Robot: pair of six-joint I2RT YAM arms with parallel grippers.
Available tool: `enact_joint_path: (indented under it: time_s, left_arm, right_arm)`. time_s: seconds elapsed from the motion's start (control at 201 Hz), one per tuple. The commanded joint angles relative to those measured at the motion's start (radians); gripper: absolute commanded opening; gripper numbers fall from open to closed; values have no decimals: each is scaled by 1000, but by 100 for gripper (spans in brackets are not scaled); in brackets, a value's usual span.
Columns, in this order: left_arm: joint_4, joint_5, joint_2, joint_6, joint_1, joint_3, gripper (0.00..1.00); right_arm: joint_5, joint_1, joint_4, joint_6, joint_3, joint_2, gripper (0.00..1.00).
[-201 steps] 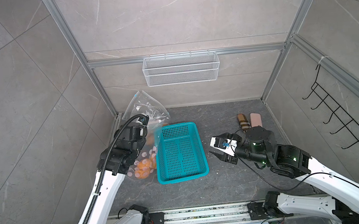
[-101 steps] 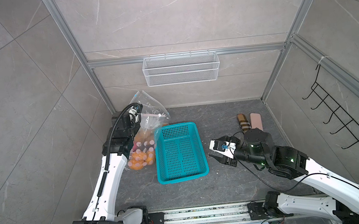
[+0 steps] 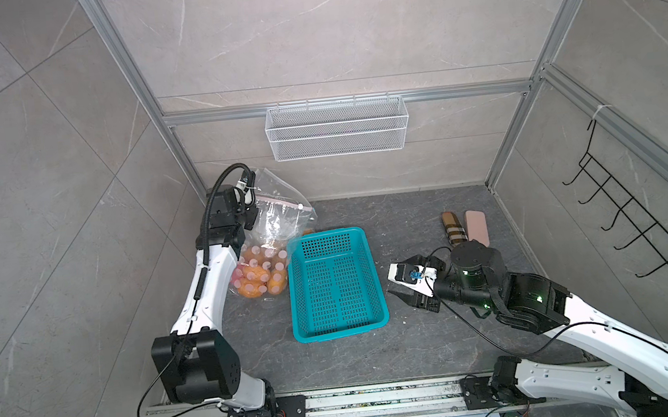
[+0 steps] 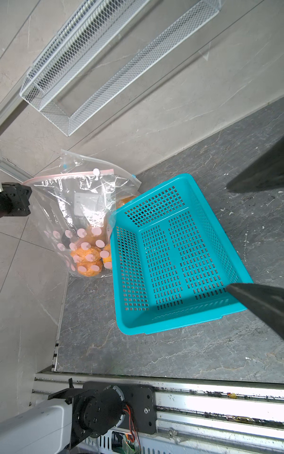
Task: Put the potatoes into a zipper bag and zip it
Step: Place the zipper food storage bag at the center of the board.
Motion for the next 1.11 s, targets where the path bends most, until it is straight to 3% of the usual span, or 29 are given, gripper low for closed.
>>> enact_joint_path:
  time_s: [0.0,0.07,0.144,0.239,0.353,0.567,0.677,0.811,0.946,1.1]
  left_arm:
    - [-29,25,25,-69,10,79,51]
    - [-48,-12,31,-100,10,100,76]
    - [-81,-106,27,-128,14,128,89]
    - [-207,-258,25,-232,42,233,92]
    - [-172,-259,-109,-303,88,200,100]
    - [-126,-203,-380,-357,107,65,100]
    - [-143,-16,-573,-458,106,-104,99]
    - [-79,178,-819,-641,105,-418,96]
    - [-67,158,-1000,-854,105,-703,94]
    - [-1,93,-1233,-1021,105,-1038,100]
  right_arm:
    - [-10,-4,15,22,-7,10,59]
    - [-10,-3,15,25,-7,15,59]
    - [-10,-3,14,30,-5,18,59]
    - [-4,-4,20,39,-6,23,59]
    - [20,-3,46,68,-14,28,60]
    - [77,-4,106,124,-24,44,62]
    - [142,-3,164,175,-38,48,62]
    - [297,-13,281,267,-94,47,63]
    - [558,-41,423,394,-205,43,64]
    - [703,-94,598,470,-456,-33,66]
